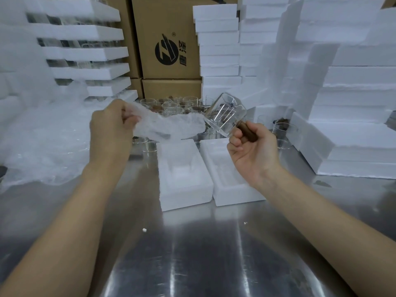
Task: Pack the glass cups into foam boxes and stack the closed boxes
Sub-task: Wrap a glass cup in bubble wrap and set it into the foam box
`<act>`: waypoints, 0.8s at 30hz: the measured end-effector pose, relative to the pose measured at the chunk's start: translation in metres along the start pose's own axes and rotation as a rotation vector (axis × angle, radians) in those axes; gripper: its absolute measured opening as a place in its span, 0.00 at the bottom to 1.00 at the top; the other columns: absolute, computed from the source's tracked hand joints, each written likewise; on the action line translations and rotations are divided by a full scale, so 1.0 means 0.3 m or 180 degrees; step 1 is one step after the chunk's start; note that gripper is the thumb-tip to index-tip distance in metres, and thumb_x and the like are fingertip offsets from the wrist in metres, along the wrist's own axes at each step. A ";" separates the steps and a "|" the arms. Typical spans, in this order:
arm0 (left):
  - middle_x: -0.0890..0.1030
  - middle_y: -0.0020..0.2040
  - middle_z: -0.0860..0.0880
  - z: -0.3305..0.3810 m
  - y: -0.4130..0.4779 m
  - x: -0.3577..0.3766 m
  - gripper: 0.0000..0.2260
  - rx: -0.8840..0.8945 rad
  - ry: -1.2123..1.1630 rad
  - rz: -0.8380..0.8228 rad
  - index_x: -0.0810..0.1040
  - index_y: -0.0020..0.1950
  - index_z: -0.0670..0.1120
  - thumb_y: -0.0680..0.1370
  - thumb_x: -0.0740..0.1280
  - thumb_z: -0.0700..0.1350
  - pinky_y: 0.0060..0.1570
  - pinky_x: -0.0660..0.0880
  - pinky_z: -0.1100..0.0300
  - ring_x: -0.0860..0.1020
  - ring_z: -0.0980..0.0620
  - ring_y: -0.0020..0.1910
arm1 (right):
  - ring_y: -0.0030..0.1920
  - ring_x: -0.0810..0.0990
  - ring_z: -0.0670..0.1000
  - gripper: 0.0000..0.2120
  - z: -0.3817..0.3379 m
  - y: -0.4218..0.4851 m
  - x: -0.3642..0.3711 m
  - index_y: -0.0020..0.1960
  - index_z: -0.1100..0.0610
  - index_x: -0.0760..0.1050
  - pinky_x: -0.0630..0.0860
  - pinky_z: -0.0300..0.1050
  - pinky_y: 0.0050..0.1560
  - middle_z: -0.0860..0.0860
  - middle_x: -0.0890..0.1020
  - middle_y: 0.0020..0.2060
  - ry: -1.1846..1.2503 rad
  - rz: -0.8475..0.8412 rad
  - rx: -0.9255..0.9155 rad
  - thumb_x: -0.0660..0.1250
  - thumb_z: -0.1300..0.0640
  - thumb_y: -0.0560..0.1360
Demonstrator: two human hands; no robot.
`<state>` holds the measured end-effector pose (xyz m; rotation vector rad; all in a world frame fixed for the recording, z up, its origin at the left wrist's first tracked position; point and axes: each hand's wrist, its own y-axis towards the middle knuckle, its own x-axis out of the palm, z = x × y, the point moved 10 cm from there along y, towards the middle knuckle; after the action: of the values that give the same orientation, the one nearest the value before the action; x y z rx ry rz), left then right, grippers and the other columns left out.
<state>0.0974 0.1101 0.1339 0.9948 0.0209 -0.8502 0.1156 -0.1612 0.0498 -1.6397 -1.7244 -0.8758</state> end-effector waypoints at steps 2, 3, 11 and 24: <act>0.76 0.36 0.53 0.038 0.001 -0.022 0.07 0.0079 -0.0132 0.0126 0.74 0.42 0.46 0.74 0.71 0.39 0.36 0.67 0.76 0.76 0.54 0.36 | 0.24 0.67 0.47 0.11 -0.003 -0.004 0.012 0.38 0.59 0.70 0.62 0.35 0.22 0.51 0.72 0.27 -0.0018 -0.0087 -0.0028 0.58 0.58 0.78; 0.76 0.35 0.53 0.061 -0.002 -0.022 0.08 0.0160 -0.0128 0.0120 0.74 0.42 0.46 0.74 0.73 0.40 0.35 0.67 0.75 0.74 0.54 0.35 | 0.23 0.66 0.47 0.11 -0.005 -0.006 0.018 0.38 0.58 0.71 0.61 0.35 0.22 0.51 0.72 0.26 -0.0027 -0.0125 -0.0048 0.58 0.58 0.78; 0.79 0.43 0.42 0.114 -0.033 0.101 0.10 0.0583 0.0340 -0.0781 0.76 0.44 0.38 0.78 0.56 0.31 0.43 0.75 0.53 0.76 0.41 0.43 | 0.20 0.66 0.46 0.07 0.002 -0.020 0.055 0.47 0.59 0.76 0.64 0.35 0.21 0.51 0.71 0.23 -0.0186 -0.0317 -0.0083 0.60 0.57 0.78; 0.77 0.27 0.52 -0.050 -0.027 0.061 0.07 -0.1182 -0.1084 -0.0215 0.76 0.41 0.45 0.79 0.65 0.43 0.23 0.69 0.67 0.73 0.56 0.20 | 0.16 0.59 0.44 0.12 0.004 -0.028 0.057 0.34 0.56 0.73 0.53 0.34 0.17 0.47 0.68 0.19 -0.0326 -0.0438 0.0002 0.62 0.57 0.76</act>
<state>0.1101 0.1079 0.1125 0.4967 -0.0765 -1.0255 0.1063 -0.1500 0.0622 -1.6053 -1.9267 -0.8672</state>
